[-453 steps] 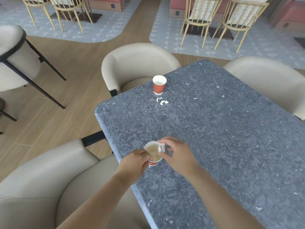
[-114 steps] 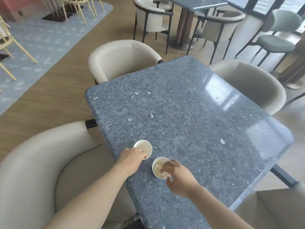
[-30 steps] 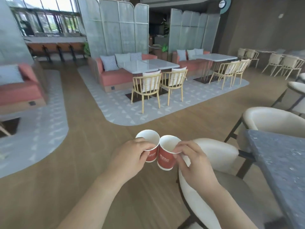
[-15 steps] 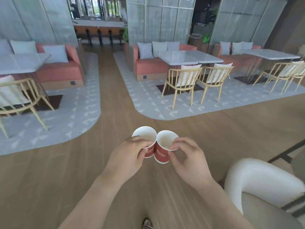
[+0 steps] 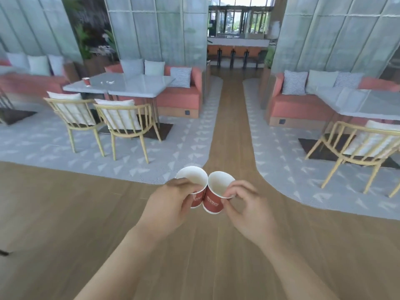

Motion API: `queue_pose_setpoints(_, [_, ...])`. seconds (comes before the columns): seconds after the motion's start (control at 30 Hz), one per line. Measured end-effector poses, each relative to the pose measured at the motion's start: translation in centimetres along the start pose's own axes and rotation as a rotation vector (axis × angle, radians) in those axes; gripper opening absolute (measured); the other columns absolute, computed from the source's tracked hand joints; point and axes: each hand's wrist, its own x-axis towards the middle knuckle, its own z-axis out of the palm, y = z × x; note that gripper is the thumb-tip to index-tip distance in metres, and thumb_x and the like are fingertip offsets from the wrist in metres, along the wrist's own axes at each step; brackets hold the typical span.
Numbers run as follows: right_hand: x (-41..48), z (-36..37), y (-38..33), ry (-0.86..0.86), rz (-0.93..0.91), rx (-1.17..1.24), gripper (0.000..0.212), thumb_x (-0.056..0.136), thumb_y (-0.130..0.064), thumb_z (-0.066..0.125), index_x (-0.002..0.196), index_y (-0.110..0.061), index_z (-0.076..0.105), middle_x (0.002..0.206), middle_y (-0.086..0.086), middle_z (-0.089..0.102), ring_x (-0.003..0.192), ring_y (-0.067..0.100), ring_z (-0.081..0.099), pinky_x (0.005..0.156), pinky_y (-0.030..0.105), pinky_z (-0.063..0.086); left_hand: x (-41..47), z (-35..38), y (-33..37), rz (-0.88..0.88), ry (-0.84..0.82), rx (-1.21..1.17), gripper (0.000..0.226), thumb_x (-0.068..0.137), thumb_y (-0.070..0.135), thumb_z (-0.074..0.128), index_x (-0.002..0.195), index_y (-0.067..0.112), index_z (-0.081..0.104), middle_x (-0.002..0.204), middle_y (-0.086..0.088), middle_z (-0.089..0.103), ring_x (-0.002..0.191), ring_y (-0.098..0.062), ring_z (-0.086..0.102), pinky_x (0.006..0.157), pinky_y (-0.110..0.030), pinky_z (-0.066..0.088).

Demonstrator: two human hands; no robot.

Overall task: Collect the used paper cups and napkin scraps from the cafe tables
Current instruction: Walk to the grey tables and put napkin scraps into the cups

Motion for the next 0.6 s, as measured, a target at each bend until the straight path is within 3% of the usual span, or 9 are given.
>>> queue_pose_setpoints(0.13, [7.1,6.2,0.3,-0.092,-0.121,0.087,0.015,0.074,-0.007,0.069,0.075,-0.019,0.061,0.089,-0.01,0.058,0.085,0.001,0.053,0.075,0.017,0.043,2.1,-2.5,-5.3,-0.155,0.051,0.038,0.033,0.086,0.008,0.047,0.102,0.032,0.063,0.093,0.011,0.061,0.08,-0.02,0.058,0.059,-0.036,0.05])
queue_pose_setpoints(0.37, [18.0,17.6,-0.7,-0.243,-0.288,0.171,0.017,0.072,-0.007,0.071,0.074,-0.02,0.06,0.086,-0.011,0.057,0.082,-0.002,0.052,0.073,0.012,0.041,5.5,-5.6,-16.1,-0.372,0.169,0.142,0.037,0.086,0.01,0.044,0.106,0.035,0.062,0.1,0.013,0.063,0.085,-0.017,0.058,0.059,-0.027,0.044])
queue_pose_setpoints(0.6, [28.9,28.4,-2.3,-0.315,-0.316,0.184,0.013,0.074,-0.01,0.071,0.075,-0.018,0.061,0.087,-0.01,0.057,0.085,0.001,0.053,0.076,0.014,0.041,11.7,-9.2,-28.5,-0.432,0.267,0.133,0.035,0.083,0.006,0.052,0.104,0.029,0.067,0.1,0.011,0.065,0.087,-0.018,0.059,0.062,-0.028,0.046])
